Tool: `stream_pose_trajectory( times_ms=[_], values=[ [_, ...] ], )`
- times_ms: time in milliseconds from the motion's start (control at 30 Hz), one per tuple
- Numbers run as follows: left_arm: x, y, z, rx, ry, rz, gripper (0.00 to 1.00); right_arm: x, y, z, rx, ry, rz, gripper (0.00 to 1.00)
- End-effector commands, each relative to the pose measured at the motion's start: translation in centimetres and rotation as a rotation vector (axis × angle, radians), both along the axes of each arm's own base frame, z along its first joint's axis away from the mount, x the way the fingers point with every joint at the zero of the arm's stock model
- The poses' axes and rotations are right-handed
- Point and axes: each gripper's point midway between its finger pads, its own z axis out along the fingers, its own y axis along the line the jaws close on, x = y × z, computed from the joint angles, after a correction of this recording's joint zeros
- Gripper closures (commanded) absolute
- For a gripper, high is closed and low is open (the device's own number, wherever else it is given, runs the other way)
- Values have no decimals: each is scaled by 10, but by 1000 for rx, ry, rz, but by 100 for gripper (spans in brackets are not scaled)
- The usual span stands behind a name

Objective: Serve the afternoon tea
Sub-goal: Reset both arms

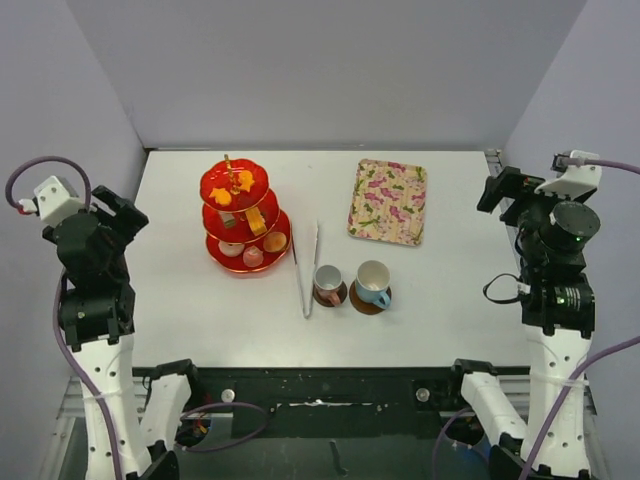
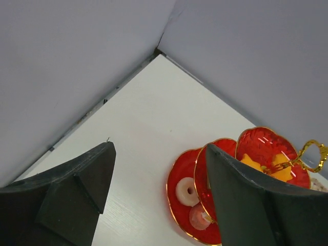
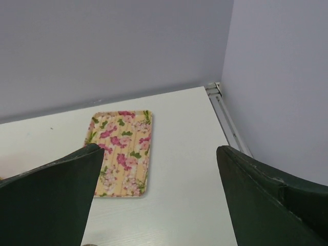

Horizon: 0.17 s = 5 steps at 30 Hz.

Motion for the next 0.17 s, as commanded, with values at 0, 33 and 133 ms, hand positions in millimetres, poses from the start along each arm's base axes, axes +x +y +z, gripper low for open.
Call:
stream_pose_trajectory(
  times_ms=[0, 33, 133],
  values=[
    [-2, 3, 33, 42, -78, 8, 29, -11, 11, 5, -20, 10, 63, 2],
    [-1, 2, 33, 49, -75, 3, 29, -12, 11, 4, -20, 14, 66, 2],
    [0, 0, 30, 52, -69, -9, 29, -14, 11, 1, -17, 20, 60, 2]
  ],
)
